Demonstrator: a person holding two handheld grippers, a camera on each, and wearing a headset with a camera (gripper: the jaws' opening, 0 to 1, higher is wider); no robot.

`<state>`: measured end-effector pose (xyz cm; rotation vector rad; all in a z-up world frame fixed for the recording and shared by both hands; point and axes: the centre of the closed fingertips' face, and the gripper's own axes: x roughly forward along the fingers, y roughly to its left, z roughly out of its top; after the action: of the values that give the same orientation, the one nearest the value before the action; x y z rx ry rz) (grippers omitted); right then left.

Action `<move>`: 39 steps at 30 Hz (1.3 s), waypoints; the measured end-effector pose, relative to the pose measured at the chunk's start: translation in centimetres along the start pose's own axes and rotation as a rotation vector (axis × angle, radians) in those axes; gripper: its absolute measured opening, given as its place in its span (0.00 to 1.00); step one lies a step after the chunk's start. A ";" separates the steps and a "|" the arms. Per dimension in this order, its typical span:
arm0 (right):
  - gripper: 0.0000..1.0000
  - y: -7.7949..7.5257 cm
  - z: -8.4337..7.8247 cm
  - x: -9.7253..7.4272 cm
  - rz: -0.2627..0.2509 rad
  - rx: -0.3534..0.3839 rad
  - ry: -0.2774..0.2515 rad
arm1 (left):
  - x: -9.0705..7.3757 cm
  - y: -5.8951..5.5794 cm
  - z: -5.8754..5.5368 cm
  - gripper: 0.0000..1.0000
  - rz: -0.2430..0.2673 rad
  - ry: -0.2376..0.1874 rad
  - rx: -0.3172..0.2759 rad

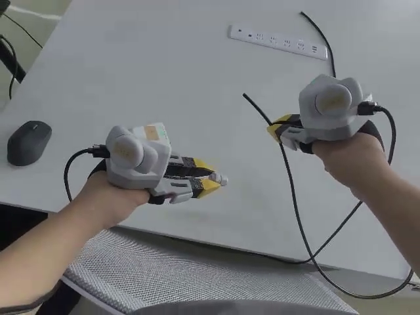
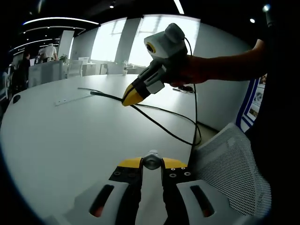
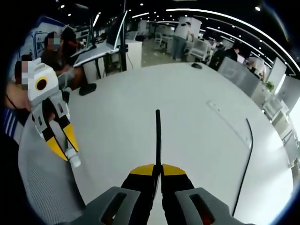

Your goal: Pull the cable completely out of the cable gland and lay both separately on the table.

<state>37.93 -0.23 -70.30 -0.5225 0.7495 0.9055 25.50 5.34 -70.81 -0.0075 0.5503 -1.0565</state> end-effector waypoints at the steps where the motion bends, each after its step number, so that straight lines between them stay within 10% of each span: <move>1: 0.00 0.1 0.1 0.3 0.003 -0.005 0.002 | -0.1 0.1 -0.1 0.16 0.003 0.000 -0.005; 39: 0.00 3.0 3.9 11.4 0.127 -0.145 0.081 | -2.3 5.3 -4.7 0.16 0.096 0.012 -0.113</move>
<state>41.31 9.78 -76.80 -0.6475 0.8014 1.0675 27.01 11.11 -75.29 -0.0738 0.6146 -0.9315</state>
